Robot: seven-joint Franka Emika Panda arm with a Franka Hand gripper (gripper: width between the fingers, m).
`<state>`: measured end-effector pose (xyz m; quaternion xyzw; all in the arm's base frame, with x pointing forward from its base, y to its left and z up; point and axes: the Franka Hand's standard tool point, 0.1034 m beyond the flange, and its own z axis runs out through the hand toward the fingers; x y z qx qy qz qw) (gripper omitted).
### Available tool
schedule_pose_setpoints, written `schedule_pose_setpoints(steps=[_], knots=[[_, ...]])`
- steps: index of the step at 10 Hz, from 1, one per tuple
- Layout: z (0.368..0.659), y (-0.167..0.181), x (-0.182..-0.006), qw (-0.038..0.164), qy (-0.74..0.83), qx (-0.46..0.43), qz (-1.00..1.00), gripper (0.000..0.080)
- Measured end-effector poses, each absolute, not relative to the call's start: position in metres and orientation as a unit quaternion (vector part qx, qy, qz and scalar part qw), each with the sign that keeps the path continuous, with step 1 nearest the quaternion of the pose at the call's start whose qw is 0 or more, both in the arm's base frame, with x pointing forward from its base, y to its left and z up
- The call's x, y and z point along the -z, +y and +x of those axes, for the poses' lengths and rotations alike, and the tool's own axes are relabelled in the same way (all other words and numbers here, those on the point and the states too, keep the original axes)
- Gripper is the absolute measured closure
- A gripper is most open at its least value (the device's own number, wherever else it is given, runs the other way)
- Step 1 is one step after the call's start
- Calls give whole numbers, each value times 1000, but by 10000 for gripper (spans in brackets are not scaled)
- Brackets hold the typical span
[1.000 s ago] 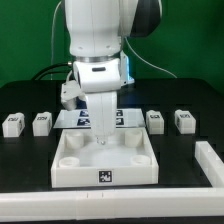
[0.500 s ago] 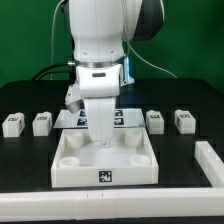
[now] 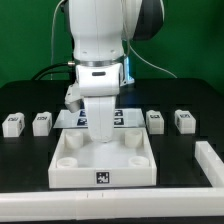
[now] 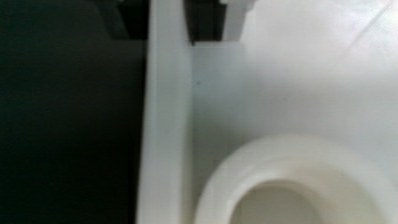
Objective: Assemble one leg
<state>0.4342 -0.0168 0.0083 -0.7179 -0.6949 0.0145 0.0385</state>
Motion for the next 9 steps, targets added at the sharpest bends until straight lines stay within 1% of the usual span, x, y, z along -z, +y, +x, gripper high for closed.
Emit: schedule_pose_setpoints(steps=[5, 7, 9], knots=[[436, -16, -9, 37, -695, -13, -718, 736], [455, -6, -9, 33, -702, -2, -712, 736], [482, 21, -7, 32, -704, 16, -709, 736]])
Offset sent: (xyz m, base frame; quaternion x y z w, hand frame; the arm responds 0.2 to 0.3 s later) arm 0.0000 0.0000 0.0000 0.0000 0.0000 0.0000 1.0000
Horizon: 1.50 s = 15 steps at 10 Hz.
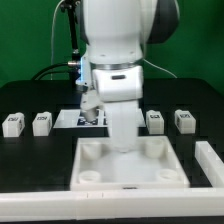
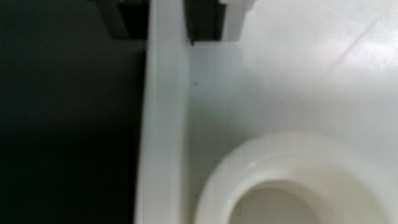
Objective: Assemble one leg
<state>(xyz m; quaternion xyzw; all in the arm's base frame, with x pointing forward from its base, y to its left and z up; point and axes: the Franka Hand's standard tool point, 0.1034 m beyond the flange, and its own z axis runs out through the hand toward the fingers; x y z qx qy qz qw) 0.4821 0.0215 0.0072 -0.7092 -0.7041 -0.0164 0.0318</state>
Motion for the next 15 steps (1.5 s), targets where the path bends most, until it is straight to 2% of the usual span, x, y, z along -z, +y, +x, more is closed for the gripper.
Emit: schedule_pose_setpoints(steps=[3, 8, 9, 11, 12, 13, 14, 15], knots=[[491, 66, -5, 48, -692, 20, -720, 740], [491, 67, -4, 45, -691, 9, -722, 740], [491, 67, -4, 45, -691, 9, -722, 642], [492, 67, -5, 44, -691, 10, -722, 369], [493, 67, -6, 43, -691, 11, -722, 369], [493, 67, -6, 43, -691, 12, -722, 208], [493, 67, -6, 43, -691, 12, -722, 168], [493, 67, -6, 43, -691, 12, -722, 168]])
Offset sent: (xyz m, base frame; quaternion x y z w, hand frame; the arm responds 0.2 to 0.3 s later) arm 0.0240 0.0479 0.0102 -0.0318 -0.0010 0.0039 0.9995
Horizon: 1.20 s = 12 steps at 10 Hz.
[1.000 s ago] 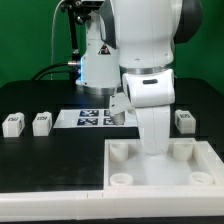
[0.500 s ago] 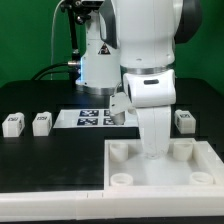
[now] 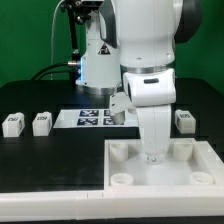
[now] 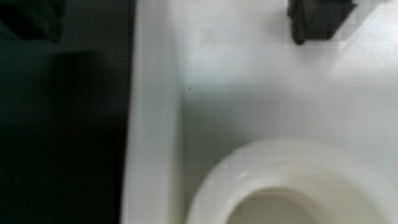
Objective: Assemble one leg
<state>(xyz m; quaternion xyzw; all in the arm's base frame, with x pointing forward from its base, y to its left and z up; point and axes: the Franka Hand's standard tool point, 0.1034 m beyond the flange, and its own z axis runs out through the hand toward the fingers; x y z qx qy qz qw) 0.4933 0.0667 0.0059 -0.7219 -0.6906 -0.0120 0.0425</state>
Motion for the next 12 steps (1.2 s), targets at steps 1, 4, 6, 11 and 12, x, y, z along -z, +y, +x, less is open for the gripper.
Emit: schedule_pose_setpoints(steps=[1, 4, 6, 11, 12], knots=[[493, 67, -6, 42, -691, 12, -722, 153], [494, 67, -7, 42, -690, 12, -722, 151], [488, 74, -31, 35, -645, 7, -764, 151], [472, 147, -65, 29, -406, -4, -913, 151], [475, 152, -68, 31, -368, 0, -929, 151]])
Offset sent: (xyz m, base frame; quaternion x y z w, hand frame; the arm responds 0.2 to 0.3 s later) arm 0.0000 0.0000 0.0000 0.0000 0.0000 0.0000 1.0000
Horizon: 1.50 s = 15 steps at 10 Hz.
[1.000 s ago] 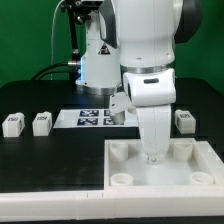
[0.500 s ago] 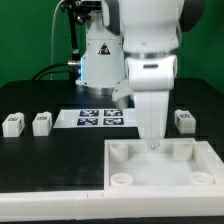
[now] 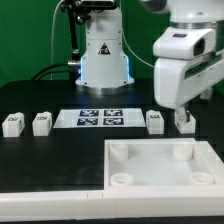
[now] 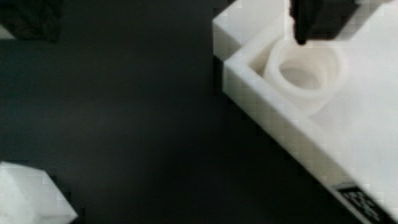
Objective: Assemble one leg
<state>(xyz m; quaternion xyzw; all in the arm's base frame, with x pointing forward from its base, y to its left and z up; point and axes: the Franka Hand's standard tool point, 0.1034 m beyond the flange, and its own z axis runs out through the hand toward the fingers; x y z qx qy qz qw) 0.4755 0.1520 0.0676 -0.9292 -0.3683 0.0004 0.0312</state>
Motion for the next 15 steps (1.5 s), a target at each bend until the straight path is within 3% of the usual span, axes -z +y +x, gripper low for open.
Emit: schedule_pose_setpoints(steps=[3, 6, 11, 13, 15], knots=[[472, 153, -66, 38, -228, -9, -973, 151], [431, 172, -47, 44, 12, -37, -998, 151], [428, 172, -45, 45, 19, -48, -998, 151], [420, 162, -52, 31, 30, -186, -982, 151], [409, 154, -48, 16, 32, -297, -954, 151]])
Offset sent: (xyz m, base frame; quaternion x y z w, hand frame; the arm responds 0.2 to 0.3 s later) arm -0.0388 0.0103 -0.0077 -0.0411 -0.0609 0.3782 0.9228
